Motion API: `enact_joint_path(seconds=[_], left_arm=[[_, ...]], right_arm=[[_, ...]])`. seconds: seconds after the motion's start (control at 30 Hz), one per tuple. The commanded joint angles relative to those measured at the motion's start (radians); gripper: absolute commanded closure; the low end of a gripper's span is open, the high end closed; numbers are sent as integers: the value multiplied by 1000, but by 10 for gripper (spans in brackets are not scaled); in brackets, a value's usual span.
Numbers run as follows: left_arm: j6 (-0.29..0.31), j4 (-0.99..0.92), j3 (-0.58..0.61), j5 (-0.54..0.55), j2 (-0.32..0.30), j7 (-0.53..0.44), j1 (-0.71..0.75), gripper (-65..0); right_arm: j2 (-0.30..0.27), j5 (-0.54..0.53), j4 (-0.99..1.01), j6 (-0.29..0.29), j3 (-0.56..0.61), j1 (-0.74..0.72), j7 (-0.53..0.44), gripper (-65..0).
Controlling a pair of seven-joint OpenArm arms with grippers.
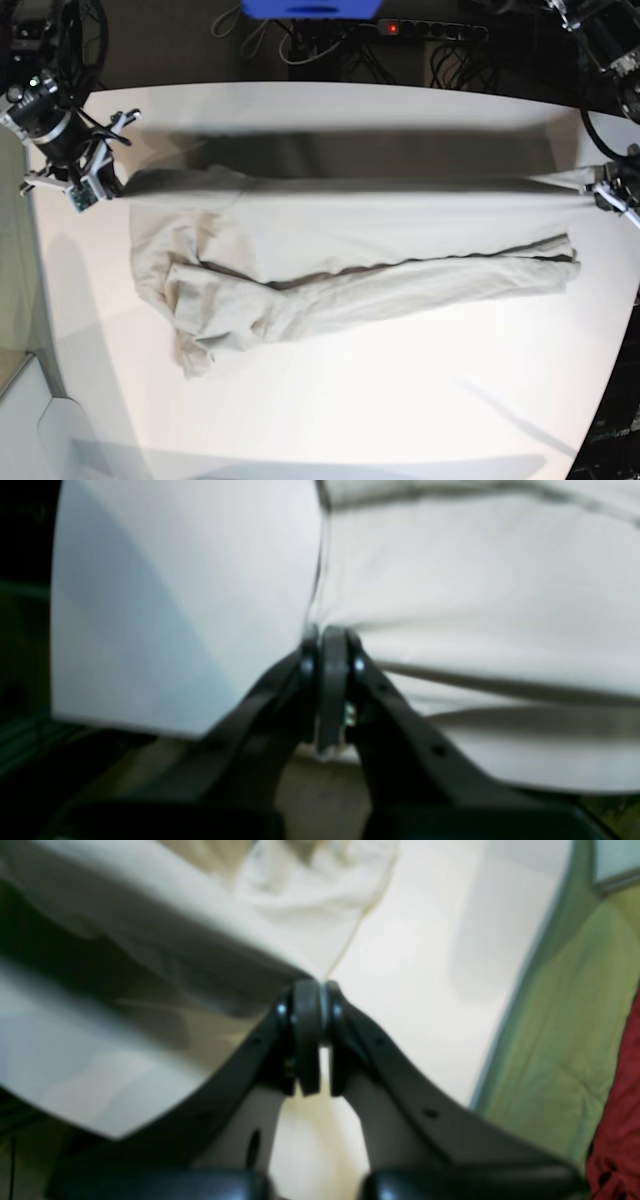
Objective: Layout the t-shirt on the table in an organized manner, then fold the t-shirt properly
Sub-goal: 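Regrasp the shirt edge with the right gripper near the left gripper's edge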
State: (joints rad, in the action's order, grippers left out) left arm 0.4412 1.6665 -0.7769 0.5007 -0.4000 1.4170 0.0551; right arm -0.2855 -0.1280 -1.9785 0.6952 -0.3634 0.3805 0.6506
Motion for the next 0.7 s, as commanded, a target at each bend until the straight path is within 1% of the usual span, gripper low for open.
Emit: enact_joint_path(seconds=[0.0, 0.07, 0.13, 0.23, 0.33, 0.47, 0.53, 0.67], left_arm=[[0, 16, -8, -9, -33, -21, -18, -4], [0, 16, -8, -9, -33, -21, -30, -4], [0, 16, 3, -7, -32, -21, -60, -4], [-2, 4, 78, -9, -32, -21, -151, -4], [-9, -65, 159, -9, -30, -21, -280, -4], [-11, -164, 234, -10, -30, -21, -390, -4], [-11, -187, 242, -10, -30, -21, -400, -4], [-3, -202, 239, -10, -37, -21, -377, -4]], right_arm=[[-16, 0, -15, 3, -7, -5, -22, -15], [-16, 0, -17, 3, -10, -15, -22, -15], [-18, 0, -17, 3, -15, -58, -22, -15], [-18, 1, -12, 3, -15, -145, -15, -15], [-18, 1, -11, 3, -15, -236, -4, -15], [-18, 34, -17, 3, -13, -323, 120, -15], [-18, 49, -17, 3, -4, -317, 173, -15], [-18, 51, -15, 3, 77, -223, 186, -17]])
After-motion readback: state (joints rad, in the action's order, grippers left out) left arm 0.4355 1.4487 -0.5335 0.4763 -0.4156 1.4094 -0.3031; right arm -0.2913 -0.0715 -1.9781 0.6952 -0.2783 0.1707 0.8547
